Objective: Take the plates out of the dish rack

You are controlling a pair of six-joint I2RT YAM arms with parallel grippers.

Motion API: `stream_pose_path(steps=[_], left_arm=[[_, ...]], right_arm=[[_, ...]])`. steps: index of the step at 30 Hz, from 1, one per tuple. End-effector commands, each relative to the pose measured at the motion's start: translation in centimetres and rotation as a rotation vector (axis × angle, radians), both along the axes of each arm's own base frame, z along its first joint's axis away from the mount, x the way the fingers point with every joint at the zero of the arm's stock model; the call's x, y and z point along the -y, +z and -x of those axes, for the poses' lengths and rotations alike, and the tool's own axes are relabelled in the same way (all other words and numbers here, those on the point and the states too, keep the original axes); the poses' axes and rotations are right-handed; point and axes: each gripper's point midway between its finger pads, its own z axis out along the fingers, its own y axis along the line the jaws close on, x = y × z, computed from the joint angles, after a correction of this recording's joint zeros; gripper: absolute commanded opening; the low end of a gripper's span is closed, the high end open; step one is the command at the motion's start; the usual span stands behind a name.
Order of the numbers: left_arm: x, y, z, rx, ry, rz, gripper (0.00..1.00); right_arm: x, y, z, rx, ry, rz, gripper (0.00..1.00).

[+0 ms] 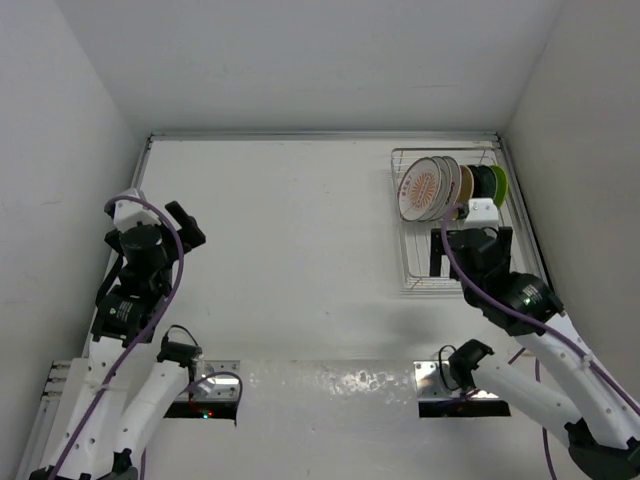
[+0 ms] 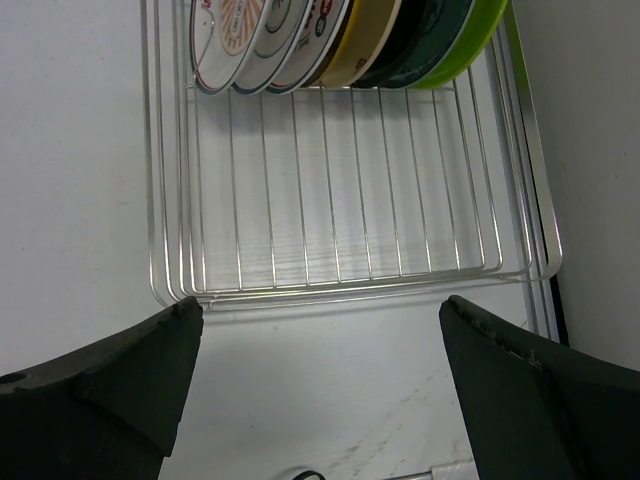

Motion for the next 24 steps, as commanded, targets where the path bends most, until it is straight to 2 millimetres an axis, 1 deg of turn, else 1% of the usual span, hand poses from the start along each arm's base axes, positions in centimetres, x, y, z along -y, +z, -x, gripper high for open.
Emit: stream_pose_path(steps=[1,2,3,4,5,6,8,9,10,11,12,13,14,15,16,17,18,19,20,21,22,23,24], left_arm=[[0.4,1.5,-0.6,0.057,-0.008,0.019,1.00],[0.4,1.5,-0.7,0.054,-0.011,0.020,1.00],[0.5,1.4,-0.7,0.052,-0.014,0.021,1.00],[0.5,1.3,-0.8,0.051,-0.017,0.021,1.00],[0.6,1.2,-0.8,0.044,-0.019,0.019,1.00],[0.7,1.3,-0.9,0.047,-0.024,0.022,1.00],[1.0,1.0,-1.1,0.038,-0.040,0.023,1.00],[1.1,0.9,-1.1,0.034,-0.045,0.023,1.00],[1.1,0.9,-1.2,0.034,-0.047,0.024,1.00],[1.2,0.8,-1.2,0.028,-0.054,0.024,1.00],[1.3,0.8,-1.3,0.029,-0.059,0.026,1.00],[1.5,0.7,-1.3,0.029,-0.067,0.027,1.00],[1.6,0.6,-1.3,0.026,-0.073,0.028,1.00],[1.6,0.6,-1.3,0.028,-0.076,0.029,1.00],[1.7,0.6,-1.3,0.027,-0.079,0.030,1.00],[1.8,0.7,-1.3,0.030,-0.085,0.033,1.00],[1.9,0.6,-1.3,0.028,-0.089,0.034,1.00],[2.0,0.7,-1.3,0.031,-0.097,0.036,1.00],[2.2,0.6,-1.4,0.031,-0.111,0.038,1.00],[2.3,0.6,-1.3,0.032,-0.115,0.040,1.00],[2.4,0.7,-1.4,0.033,-0.123,0.041,1.00],[2.5,0.7,-1.4,0.035,-0.126,0.042,1.00],[2.5,0.7,-1.4,0.035,-0.128,0.041,1.00]], right_arm=[[-0.7,1.6,-1.3,0.066,-0.009,-0.042,0.99],[-1.3,2.3,-1.9,0.106,-0.001,-0.078,0.99],[-2.0,1.9,-2.2,0.105,0.021,-0.096,0.99],[-2.5,2.1,-2.7,0.119,0.032,-0.110,0.99],[-3.4,2.2,-3.7,0.124,0.047,-0.118,0.99],[-4.1,2.8,-4.4,0.121,0.064,-0.121,0.99],[-5.0,3.0,-5.8,0.084,0.080,-0.078,0.99],[-5.8,3.3,-7.8,0.052,0.065,-0.034,0.99],[-6.0,3.3,-8.8,0.026,0.072,0.018,0.99],[-6.0,3.3,-9.9,-0.001,0.064,0.060,0.99],[-6.0,3.3,-12.4,-0.037,0.029,0.104,0.97],[-5.8,3.0,-13.7,-0.067,0.017,0.126,0.95],[-4.5,2.5,-14.9,-0.109,-0.016,0.126,0.92],[-4.9,2.0,-17.2,-0.138,-0.020,0.118,0.82],[-4.9,1.6,-18.2,-0.157,-0.020,0.117,0.77],[-3.9,2.6,-19.5,-0.142,-0.057,0.122,0.73],[-3.4,2.6,-20.3,-0.147,-0.074,0.158,0.68],[-2.8,1.6,-21.3,-0.173,-0.102,0.208,0.66],[-2.4,2.7,-22.4,-0.151,-0.119,0.214,0.63],[-2.1,2.7,-22.9,-0.156,-0.130,0.230,0.57],[-1.9,1.8,-23.5,-0.183,-0.139,0.252,0.57],[-1.5,2.3,-24.2,-0.173,-0.145,0.252,0.56],[-1.4,1.5,-24.7,-0.191,-0.144,0.266,0.57]])
